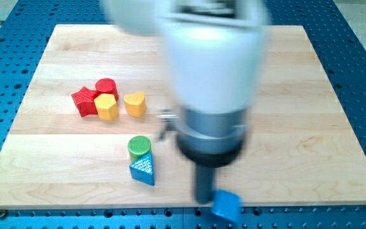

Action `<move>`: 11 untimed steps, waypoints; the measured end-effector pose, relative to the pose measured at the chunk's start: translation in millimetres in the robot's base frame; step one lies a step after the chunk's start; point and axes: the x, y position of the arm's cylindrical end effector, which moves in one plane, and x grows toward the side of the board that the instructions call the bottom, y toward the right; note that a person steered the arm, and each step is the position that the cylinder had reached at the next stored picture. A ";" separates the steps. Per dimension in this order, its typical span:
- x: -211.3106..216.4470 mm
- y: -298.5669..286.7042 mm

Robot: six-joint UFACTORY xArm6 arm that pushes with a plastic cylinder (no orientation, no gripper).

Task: Slide the green star close to the green circle

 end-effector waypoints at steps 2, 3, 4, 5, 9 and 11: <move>-17.8 31.8; -53.6 95.3; -75.9 59.3; -42.1 -12.0; -94.9 -20.6; -119.2 -50.1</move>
